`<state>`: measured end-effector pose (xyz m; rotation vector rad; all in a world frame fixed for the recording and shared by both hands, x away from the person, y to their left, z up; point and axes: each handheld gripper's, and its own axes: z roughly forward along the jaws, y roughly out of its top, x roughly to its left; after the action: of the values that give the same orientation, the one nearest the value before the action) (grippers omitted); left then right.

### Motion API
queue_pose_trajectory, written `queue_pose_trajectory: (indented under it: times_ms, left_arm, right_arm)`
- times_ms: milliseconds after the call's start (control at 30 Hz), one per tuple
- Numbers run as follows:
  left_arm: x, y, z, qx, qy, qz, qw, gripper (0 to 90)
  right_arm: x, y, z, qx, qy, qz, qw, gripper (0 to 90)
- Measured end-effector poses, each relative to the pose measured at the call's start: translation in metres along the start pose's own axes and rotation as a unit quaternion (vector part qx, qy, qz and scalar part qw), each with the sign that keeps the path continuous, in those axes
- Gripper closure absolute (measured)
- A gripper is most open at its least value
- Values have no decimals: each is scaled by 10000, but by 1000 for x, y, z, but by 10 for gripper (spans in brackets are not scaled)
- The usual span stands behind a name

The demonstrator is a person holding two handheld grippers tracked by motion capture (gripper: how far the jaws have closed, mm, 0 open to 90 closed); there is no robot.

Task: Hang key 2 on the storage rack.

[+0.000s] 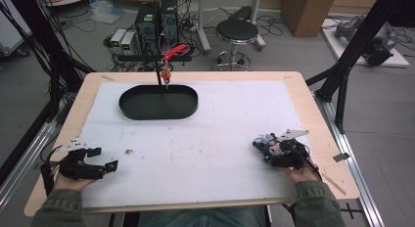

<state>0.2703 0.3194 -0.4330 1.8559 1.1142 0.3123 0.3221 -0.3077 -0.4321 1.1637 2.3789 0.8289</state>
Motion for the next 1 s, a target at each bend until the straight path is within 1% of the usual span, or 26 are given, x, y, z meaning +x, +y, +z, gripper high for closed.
queue_pose_trajectory:
  times_ms: [67,167,233,267,367,467,600,800,1000]
  left_arm:
    - [0,0,0,-16,-12,-18,10000,37]
    - [1,0,-1,-57,-12,-29,10000,37]
    - [2,1,-1,-78,-20,-50,10000,37]
    - [2,1,0,-96,-12,-67,9999,37]
    - [2,1,0,-88,-30,-57,9999,37]
    - [2,1,0,-107,-49,-53,9999,37]
    - [2,2,0,-115,-71,-48,9999,37]
    - [1,4,3,-109,-103,-25,9999,37]
    - [1,5,3,-153,-153,-6,9998,37]
  right_arm:
    - [0,0,-1,-27,-20,16,10000,334]
    - [-1,1,-4,-147,-16,90,9998,334]
    - [-2,1,-7,-226,13,135,9997,334]
    - [-2,2,-7,-206,47,152,9997,334]
    - [0,4,-10,-198,71,72,9998,334]
    - [2,10,-13,-288,110,55,9995,334]
    - [2,22,-16,-369,209,94,9991,334]
    - [8,47,-23,-348,237,-165,9990,333]
    - [13,65,-29,-308,369,-245,9985,332]
